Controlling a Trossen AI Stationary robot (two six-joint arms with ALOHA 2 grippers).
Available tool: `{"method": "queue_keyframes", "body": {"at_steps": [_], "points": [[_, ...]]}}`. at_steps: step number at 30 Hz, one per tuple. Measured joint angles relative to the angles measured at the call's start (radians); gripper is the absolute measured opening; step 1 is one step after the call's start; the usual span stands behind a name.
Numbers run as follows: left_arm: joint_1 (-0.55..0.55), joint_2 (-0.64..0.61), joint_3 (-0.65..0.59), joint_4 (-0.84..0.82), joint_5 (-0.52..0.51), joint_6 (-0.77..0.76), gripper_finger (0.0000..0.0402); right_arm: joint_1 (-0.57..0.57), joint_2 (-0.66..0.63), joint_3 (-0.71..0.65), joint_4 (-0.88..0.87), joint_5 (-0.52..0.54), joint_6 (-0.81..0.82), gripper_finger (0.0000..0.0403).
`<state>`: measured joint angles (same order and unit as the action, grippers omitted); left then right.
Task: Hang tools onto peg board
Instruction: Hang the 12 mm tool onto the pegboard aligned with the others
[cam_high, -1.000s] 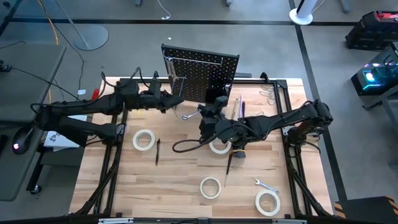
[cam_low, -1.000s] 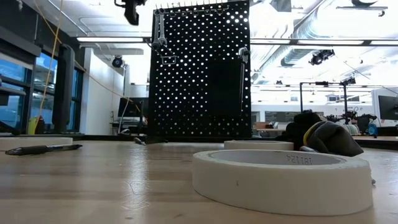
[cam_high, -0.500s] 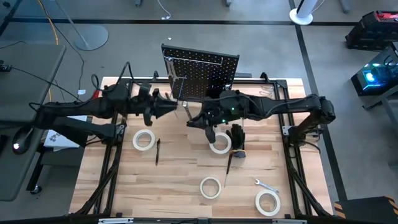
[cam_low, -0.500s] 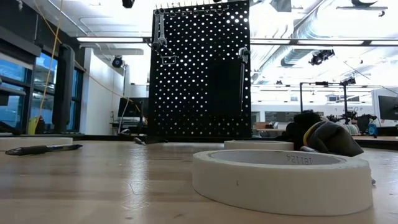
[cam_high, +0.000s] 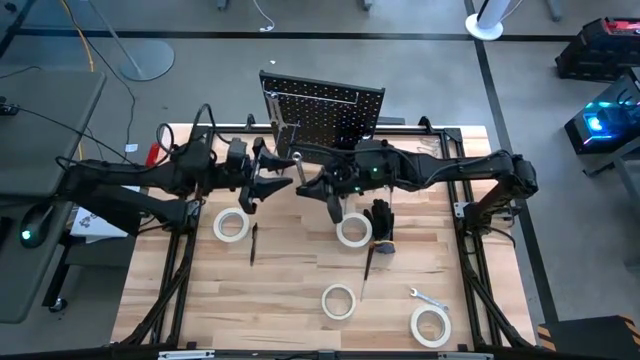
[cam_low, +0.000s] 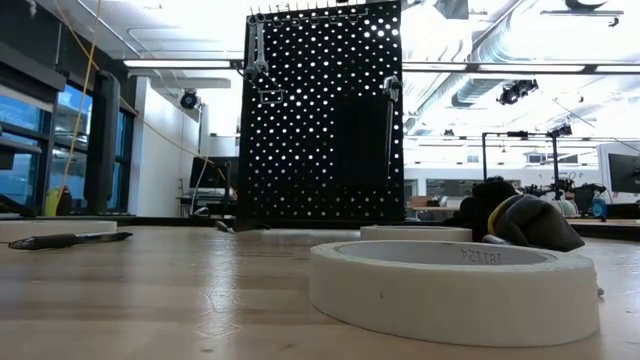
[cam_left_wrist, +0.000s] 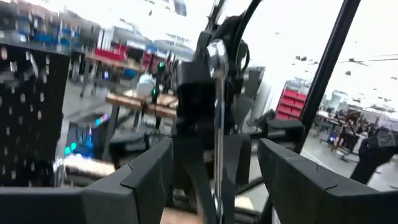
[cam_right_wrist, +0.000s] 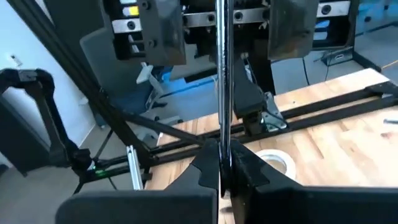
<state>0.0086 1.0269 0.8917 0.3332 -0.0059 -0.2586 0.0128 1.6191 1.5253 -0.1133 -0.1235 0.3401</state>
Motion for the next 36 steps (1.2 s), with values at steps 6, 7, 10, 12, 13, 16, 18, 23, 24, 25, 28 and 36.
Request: {"method": "queue_keyframes", "body": {"at_steps": [6,7,10,12,13,16,18,23,24,25,28,36], "points": [[0.005,0.055,0.0,0.09,0.0,0.006,0.0223,-0.008,0.014,0.0,0.032,0.016,0.0,0.0],[0.005,0.062,0.0,0.099,0.0,0.006,0.0218,-0.011,0.016,0.0,0.028,0.017,0.0,0.0],[0.005,0.074,0.0,0.101,0.0,-0.006,0.0192,-0.015,0.022,0.0,0.027,0.017,0.006,0.0],[0.005,0.079,0.0,0.1,0.0,-0.024,0.0162,-0.015,0.022,0.0,0.027,0.016,0.011,0.0],[0.005,0.079,0.0,0.1,0.0,-0.027,0.0143,-0.015,0.022,0.0,0.027,0.016,0.01,0.0],[0.005,0.078,0.0,0.1,0.0,-0.027,0.0069,-0.015,0.022,0.0,0.028,0.015,0.011,0.0],[0.005,0.078,0.0,0.098,0.002,-0.03,0.0021,-0.014,0.023,0.0,0.028,0.015,0.011,0.0],[0.012,0.072,0.001,0.055,0.003,-0.076,0.0007,-0.014,0.021,-0.001,0.018,0.01,0.025,0.0009],[0.016,0.068,0.001,0.037,0.003,-0.08,0.0006,-0.013,0.021,-0.001,0.013,0.012,0.038,0.0016],[0.023,0.065,0.001,0.026,0.005,-0.082,0.0006,-0.013,0.019,-0.001,0.013,0.017,0.051,0.0027],[0.067,0.036,0.001,-0.034,0.038,-0.109,0.0004,-0.013,-0.008,-0.001,-0.019,0.064,0.079,0.007],[0.339,-0.055,0.0,-0.217,0.278,-0.107,0.0002,-0.013,-0.093,0.0,-0.114,0.203,0.063,0.0155]]}}
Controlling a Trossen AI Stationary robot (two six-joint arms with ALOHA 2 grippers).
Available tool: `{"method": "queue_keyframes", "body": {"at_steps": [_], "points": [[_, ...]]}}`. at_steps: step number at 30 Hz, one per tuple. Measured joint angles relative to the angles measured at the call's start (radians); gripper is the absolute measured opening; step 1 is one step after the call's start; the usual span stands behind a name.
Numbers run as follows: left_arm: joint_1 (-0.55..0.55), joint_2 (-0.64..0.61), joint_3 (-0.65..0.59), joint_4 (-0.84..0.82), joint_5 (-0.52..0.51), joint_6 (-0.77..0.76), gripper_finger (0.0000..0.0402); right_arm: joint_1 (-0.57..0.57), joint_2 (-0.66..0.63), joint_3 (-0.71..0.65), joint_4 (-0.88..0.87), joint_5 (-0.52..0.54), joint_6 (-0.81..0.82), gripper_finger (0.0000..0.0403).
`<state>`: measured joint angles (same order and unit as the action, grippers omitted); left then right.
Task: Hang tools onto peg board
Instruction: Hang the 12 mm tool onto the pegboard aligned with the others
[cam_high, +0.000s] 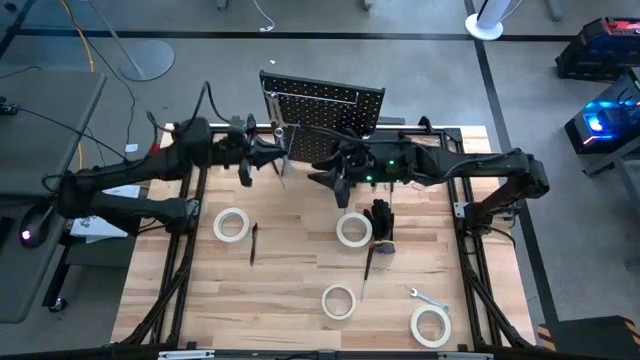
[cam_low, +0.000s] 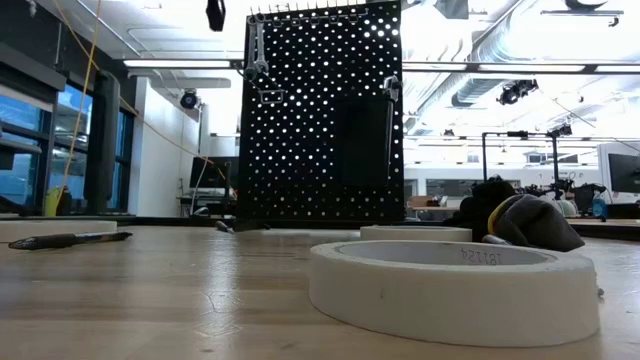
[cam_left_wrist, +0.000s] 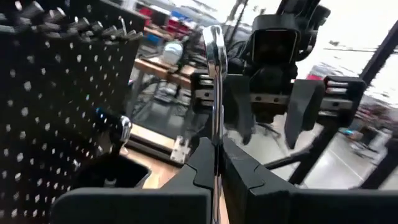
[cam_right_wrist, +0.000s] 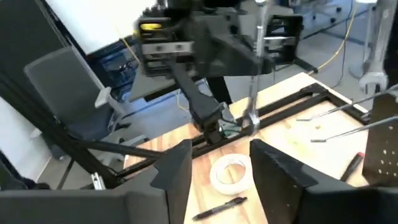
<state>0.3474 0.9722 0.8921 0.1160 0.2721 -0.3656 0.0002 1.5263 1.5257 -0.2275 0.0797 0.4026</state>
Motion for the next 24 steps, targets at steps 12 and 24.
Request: {"method": "queue_keyframes", "body": {"at_steps": [12,24], "points": [[0.399,0.164,-0.001,0.234,0.518,-0.14,0.0001,0.001,-0.008,-0.001,-0.018,0.03,0.072,0.0162],[0.448,0.21,-0.001,0.291,0.574,-0.157,0.0,0.021,-0.008,-0.002,-0.017,0.125,0.071,0.0162]]}}
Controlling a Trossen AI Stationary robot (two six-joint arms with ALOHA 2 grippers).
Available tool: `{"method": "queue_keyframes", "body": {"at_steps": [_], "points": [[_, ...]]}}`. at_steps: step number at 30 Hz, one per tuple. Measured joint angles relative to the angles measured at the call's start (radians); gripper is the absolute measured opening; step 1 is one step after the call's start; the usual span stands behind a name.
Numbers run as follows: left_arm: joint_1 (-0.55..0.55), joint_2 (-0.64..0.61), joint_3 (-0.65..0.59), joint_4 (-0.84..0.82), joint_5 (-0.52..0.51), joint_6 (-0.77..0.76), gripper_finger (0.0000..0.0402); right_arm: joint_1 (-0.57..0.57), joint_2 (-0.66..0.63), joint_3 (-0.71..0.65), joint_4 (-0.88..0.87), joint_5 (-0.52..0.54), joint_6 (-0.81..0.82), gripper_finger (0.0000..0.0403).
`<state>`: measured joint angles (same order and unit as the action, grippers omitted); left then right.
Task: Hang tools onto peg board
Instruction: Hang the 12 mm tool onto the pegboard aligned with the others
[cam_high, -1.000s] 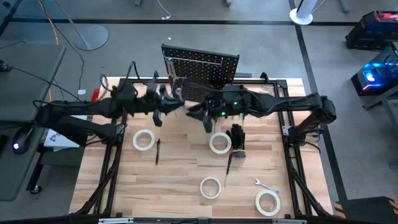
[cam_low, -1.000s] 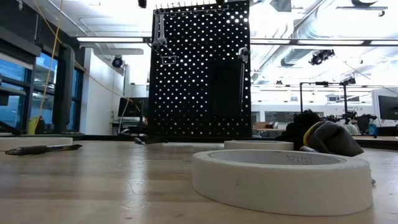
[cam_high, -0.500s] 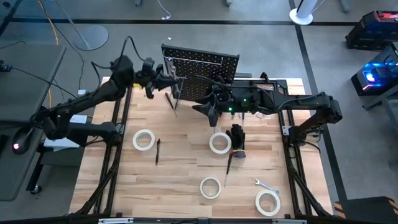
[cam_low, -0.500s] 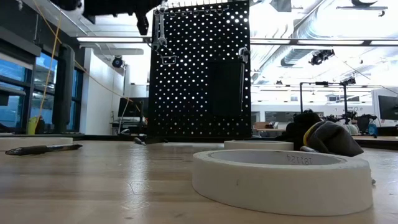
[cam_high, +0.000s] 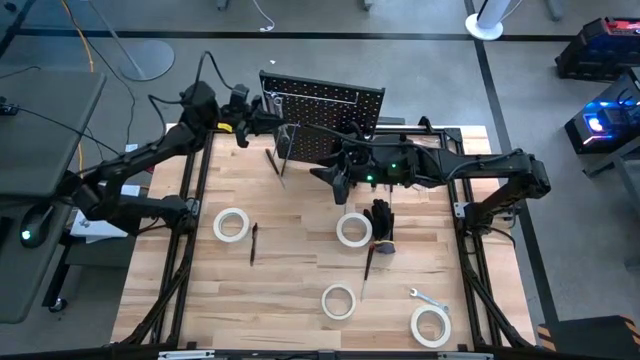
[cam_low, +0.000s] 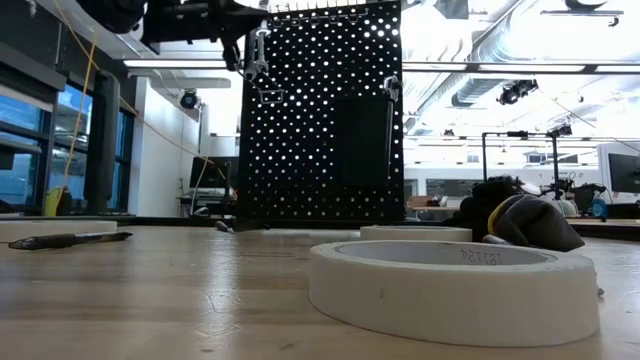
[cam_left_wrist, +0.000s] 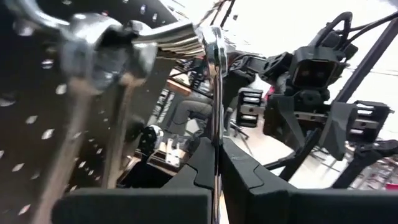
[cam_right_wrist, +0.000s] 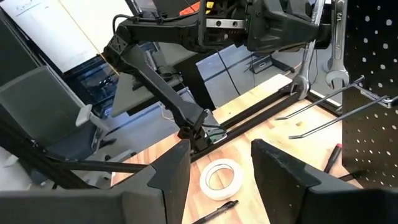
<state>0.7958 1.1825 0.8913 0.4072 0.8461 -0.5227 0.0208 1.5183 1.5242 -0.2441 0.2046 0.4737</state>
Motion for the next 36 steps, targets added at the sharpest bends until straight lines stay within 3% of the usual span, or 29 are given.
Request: {"method": "queue_keyframes", "body": {"at_steps": [5,25,29,36], "points": [[-0.004,0.007,0.0,0.07,0.003,-0.026,0.0,0.0,0.0,0.0,0.0,0.001,0.019,0.0162],[0.004,0.081,0.001,0.064,-0.07,-0.037,0.0004,0.003,0.001,-0.001,0.0,0.02,0.024,0.0162],[0.011,0.081,0.001,0.049,-0.106,-0.027,0.004,0.014,0.001,-0.001,0.0,0.025,0.03,0.0162],[0.037,0.03,0.001,-0.013,-0.106,-0.072,0.0151,0.031,0.001,-0.001,-0.006,0.039,0.026,0.0162]]}}
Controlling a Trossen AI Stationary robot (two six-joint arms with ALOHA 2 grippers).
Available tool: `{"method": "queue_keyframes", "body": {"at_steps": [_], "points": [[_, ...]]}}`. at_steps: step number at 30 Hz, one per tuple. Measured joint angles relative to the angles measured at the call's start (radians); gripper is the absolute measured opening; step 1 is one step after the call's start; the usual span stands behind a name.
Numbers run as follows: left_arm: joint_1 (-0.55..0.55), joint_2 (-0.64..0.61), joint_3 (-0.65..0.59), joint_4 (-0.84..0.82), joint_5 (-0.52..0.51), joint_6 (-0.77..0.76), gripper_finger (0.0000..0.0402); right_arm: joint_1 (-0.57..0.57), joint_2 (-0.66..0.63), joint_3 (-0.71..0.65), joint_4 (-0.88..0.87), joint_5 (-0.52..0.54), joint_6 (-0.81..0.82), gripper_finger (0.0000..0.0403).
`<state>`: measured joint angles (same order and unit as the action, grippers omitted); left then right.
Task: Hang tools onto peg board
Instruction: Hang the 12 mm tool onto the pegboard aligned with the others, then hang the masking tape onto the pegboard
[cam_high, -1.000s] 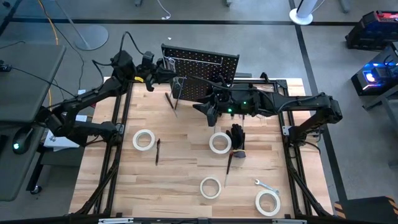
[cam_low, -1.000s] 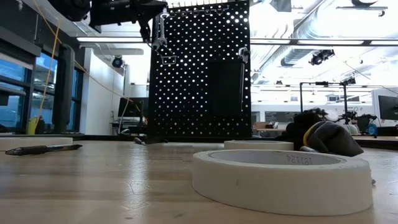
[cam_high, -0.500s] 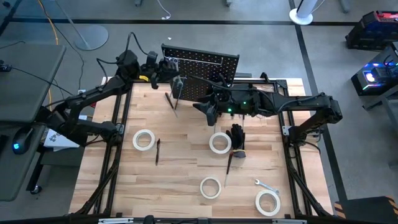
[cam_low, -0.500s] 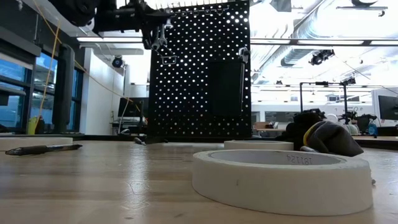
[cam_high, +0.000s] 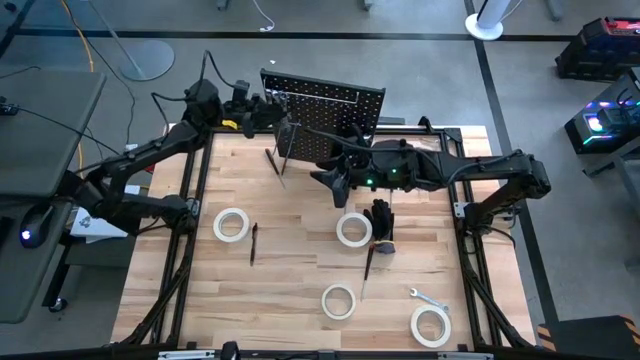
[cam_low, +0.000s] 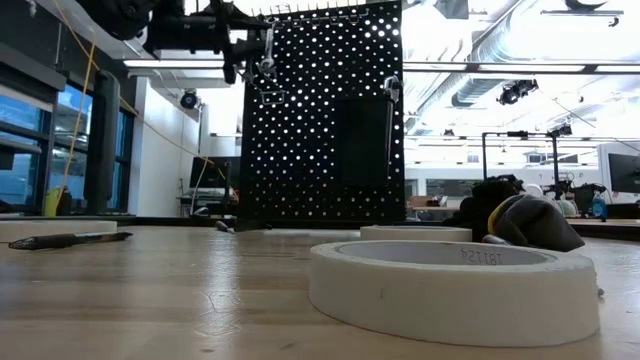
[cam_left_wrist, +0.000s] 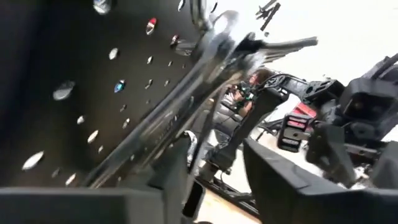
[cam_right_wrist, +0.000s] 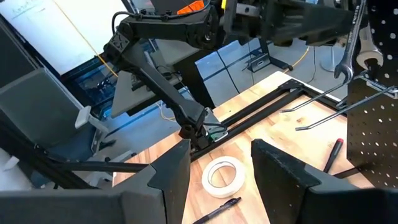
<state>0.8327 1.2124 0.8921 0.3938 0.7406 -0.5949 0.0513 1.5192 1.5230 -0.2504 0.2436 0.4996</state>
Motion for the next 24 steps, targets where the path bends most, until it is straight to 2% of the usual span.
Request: {"method": "queue_keyframes", "body": {"at_steps": [4,7,18,24], "points": [[0.002,-0.046,0.0,-0.016,0.077,-0.05,0.02,0.005,-0.002,0.0,-0.005,0.0,-0.009,0.0162],[-0.006,-0.086,0.0,-0.035,0.114,-0.082,0.022,0.004,-0.016,0.0,-0.022,0.0,-0.027,0.0162],[-0.089,-0.244,0.0,-0.267,0.121,-0.085,0.0226,0.004,-0.126,0.0,-0.191,0.019,-0.062,0.0162],[-0.18,-0.33,0.0,-0.429,0.06,-0.082,0.0227,0.036,-0.162,0.0,-0.411,0.014,-0.003,0.0162]]}}
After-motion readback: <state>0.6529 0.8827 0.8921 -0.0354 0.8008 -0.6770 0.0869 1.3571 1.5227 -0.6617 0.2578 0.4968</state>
